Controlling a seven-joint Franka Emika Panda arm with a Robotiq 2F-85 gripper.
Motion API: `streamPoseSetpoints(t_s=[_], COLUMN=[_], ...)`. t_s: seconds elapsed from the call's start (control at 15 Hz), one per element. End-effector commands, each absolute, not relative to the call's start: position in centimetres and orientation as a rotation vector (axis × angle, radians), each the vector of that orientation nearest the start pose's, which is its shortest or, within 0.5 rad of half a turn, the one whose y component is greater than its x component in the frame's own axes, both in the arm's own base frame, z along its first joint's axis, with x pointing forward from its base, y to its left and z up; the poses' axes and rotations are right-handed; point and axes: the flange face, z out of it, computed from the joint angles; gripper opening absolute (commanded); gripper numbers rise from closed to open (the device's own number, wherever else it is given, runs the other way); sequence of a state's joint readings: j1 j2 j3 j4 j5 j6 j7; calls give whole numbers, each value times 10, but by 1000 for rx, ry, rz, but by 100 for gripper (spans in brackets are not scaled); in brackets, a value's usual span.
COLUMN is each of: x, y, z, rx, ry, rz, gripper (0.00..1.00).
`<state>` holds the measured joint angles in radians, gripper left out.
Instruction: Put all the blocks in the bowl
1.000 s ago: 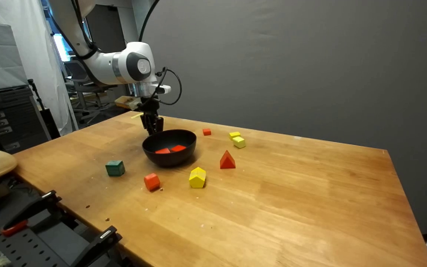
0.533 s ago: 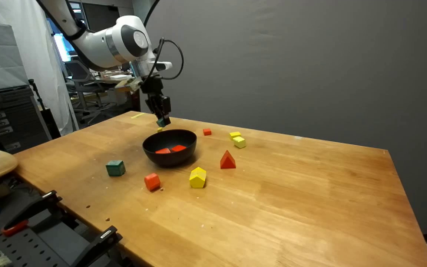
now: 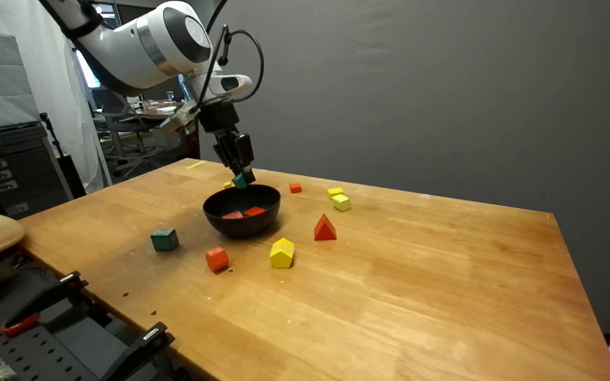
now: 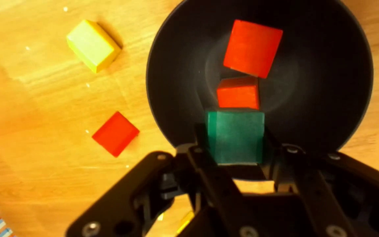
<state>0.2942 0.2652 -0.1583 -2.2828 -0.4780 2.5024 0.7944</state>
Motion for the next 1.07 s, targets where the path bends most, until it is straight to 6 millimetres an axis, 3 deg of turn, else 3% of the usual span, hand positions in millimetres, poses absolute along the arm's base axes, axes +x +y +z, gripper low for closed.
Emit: streamPoseSetpoints(t_s=[0.0, 0.07, 0.2, 0.4, 0.67, 1.0], x=[512, 510, 507, 507, 523, 565], y=[79, 83, 91, 109, 143, 187], z=[215, 211, 210, 232, 256, 248], rx=[-3318, -3300, -3308, -3328, -3309, -3208], ry=[481, 484, 462, 399, 275, 96], rz=[-156, -148, -147, -213, -319, -396], gripper=[63, 65, 79, 99, 100, 100])
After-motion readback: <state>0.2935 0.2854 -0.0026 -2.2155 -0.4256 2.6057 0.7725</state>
